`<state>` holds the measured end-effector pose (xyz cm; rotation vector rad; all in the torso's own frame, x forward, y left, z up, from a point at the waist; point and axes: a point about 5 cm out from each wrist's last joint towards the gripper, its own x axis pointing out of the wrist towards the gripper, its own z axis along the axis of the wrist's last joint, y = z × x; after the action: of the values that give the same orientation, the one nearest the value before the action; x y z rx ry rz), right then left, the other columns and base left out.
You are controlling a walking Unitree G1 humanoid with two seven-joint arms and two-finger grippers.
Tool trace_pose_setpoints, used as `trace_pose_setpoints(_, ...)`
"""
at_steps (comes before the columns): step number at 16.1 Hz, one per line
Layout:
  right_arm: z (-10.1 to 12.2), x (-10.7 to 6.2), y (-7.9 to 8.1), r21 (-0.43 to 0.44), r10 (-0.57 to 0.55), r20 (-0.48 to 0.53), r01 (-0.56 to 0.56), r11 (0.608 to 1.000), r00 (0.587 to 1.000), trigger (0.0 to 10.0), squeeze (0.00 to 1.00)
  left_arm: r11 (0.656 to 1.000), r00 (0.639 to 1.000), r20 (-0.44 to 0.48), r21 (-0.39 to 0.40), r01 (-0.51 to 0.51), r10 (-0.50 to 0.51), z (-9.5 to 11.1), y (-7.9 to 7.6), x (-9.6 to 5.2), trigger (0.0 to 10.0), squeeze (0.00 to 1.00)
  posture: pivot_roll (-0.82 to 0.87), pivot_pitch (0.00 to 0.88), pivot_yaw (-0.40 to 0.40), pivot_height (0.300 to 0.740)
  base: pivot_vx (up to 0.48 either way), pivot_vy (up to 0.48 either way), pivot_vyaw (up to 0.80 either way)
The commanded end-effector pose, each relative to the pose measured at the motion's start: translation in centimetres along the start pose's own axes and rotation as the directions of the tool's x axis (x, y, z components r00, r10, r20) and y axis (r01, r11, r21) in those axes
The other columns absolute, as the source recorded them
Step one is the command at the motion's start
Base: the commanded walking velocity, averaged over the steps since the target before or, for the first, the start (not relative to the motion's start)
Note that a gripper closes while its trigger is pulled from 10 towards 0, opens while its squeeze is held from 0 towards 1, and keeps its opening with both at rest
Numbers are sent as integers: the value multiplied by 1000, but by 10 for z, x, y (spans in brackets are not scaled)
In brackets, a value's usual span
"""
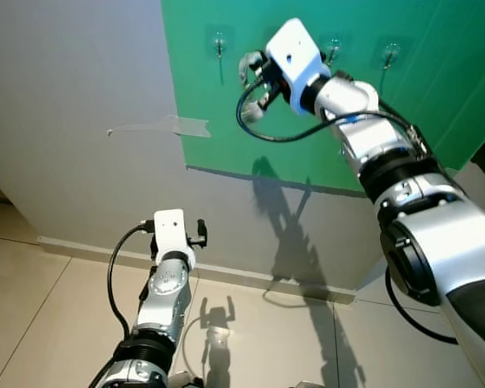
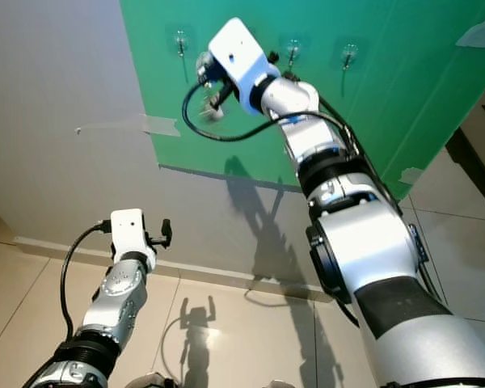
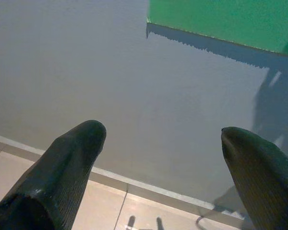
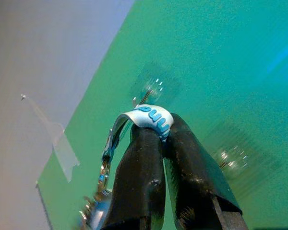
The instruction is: Hang keys on a hook
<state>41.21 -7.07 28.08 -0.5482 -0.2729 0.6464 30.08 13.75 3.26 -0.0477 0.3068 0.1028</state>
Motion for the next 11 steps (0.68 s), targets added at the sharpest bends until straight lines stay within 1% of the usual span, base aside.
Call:
trace_pose_setpoints(1,8,0,-9,-27,-19,16,20,999,1000,0,0,1000,1000,6,-2,-9,9,0,0,-1,10000,0,-69,0,-27,740,0,0,0)
trace_pose_setpoints(4,18,-1,-24,-31,-86,16,86,996,996,0,0,1000,1000,1,-4,-6,6,-2,-2,-3,10000,0,-64,0,-28,740,0,0,0)
trace_pose_setpoints(6,21,0,-27,-35,-102,18,102,994,995,0,0,1000,1000,0,-4,-5,5,-3,-2,-3,10000,0,-63,0,-28,740,0,0,0)
trace_pose_setpoints(8,24,-2,-35,-41,-128,15,129,991,992,0,0,1000,1000,0,-4,-4,4,-4,-4,-5,10000,0,-54,0,-30,740,0,0,0)
trace_pose_setpoints(11,34,-1,-44,-62,-174,11,174,983,985,0,0,1000,1000,-3,-4,-11,11,-5,2,-6,10000,0,-37,0,-39,740,0,0,0)
